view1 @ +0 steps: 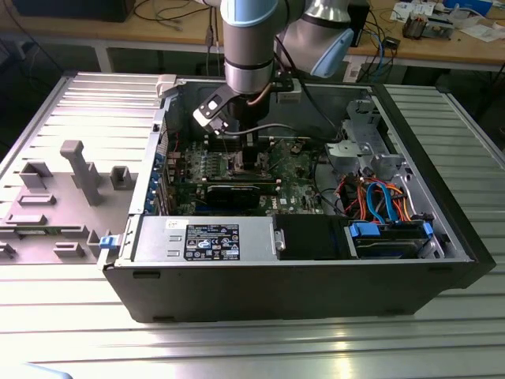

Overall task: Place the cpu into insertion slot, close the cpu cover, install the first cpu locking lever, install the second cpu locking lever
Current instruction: 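Place the cpu into insertion slot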

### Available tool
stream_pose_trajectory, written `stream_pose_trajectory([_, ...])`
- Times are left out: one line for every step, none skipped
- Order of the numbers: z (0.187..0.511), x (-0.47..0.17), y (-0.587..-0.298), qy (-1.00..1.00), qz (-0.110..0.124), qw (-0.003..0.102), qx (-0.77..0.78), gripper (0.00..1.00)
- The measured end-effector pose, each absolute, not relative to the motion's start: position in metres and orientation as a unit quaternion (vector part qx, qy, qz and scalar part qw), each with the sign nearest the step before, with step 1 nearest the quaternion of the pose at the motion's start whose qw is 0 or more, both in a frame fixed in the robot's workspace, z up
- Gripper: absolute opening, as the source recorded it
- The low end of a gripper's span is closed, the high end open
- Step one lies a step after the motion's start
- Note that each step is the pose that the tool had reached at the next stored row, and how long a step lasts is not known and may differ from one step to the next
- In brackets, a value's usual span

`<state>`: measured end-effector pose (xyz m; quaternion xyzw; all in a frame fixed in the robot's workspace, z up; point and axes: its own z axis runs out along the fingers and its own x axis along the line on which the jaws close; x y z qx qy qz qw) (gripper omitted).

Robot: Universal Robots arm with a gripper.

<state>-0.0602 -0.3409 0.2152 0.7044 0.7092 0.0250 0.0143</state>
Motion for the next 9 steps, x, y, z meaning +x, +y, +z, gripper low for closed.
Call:
stream_pose_trajectory([0.2134, -0.0603, -0.3410, 0.709, 0.025, 0.014, 0.704, 0.55])
stream_pose_trajectory([0.2117, -0.0604, -0.3410, 0.709, 0.025, 0.014, 0.704, 0.55])
stream_pose_trajectory([0.2105, -0.0606, -0.3409, 0.709, 0.025, 0.014, 0.704, 0.55])
stream_pose_trajectory([0.2092, -0.0608, -0.3410, 0.709, 0.025, 0.014, 0.704, 0.55])
stream_pose_trajectory([0.2079, -0.0608, -0.3410, 0.709, 0.025, 0.014, 0.704, 0.55])
stream_pose_trajectory([0.2067, -0.0609, -0.3410, 0.709, 0.025, 0.014, 0.704, 0.55])
stream_pose_trajectory([0.2052, -0.0609, -0.3410, 0.709, 0.025, 0.014, 0.705, 0.55])
stream_pose_trajectory([0.2045, -0.0610, -0.3410, 0.709, 0.025, 0.014, 0.705, 0.55])
stream_pose_trajectory([0.2040, -0.0609, -0.3410, 0.709, 0.025, 0.014, 0.705, 0.55])
